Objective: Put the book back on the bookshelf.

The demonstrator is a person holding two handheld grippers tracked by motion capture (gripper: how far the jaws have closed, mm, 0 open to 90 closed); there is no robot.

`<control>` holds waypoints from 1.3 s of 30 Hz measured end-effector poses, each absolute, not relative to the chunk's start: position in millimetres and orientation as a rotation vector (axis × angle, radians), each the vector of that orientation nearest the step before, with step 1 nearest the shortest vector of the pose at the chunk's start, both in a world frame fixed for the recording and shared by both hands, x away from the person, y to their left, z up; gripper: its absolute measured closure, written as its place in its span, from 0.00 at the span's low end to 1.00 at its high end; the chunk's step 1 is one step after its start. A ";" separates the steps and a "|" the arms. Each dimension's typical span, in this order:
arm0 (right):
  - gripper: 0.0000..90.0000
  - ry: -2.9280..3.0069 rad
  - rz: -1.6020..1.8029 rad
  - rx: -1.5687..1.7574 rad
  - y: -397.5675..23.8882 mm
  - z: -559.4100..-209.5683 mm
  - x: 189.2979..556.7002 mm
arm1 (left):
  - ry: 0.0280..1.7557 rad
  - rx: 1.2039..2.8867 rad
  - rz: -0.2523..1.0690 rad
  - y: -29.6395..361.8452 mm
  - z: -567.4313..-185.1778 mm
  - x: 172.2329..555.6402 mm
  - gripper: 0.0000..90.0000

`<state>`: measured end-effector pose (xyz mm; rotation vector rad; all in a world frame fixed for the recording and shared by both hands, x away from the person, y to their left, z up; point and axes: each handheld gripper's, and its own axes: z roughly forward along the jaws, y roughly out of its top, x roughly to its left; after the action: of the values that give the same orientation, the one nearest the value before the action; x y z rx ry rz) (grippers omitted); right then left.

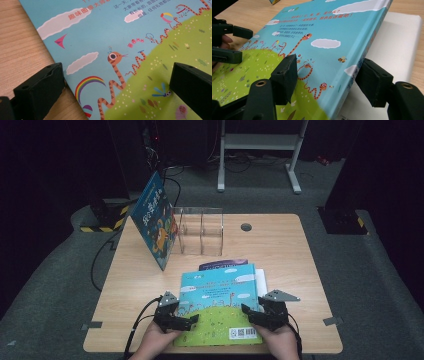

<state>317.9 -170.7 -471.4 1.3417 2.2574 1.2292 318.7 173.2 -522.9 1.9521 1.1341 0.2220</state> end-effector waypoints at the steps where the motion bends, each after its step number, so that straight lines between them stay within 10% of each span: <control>1: 0.43 2.248 1.224 1.331 -171.8 -470.3 317.0 | 1.138 1.949 0.225 173.6 -523.0 319.0 0.00; 39: 0.45 2.184 1.282 1.138 -166.7 -462.2 305.1 | 1.235 1.825 0.139 190.5 -524.1 323.7 0.00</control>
<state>305.1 -166.7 -462.2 1.1379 2.1839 1.2817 323.7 190.5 -524.1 1.8251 1.2347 0.1395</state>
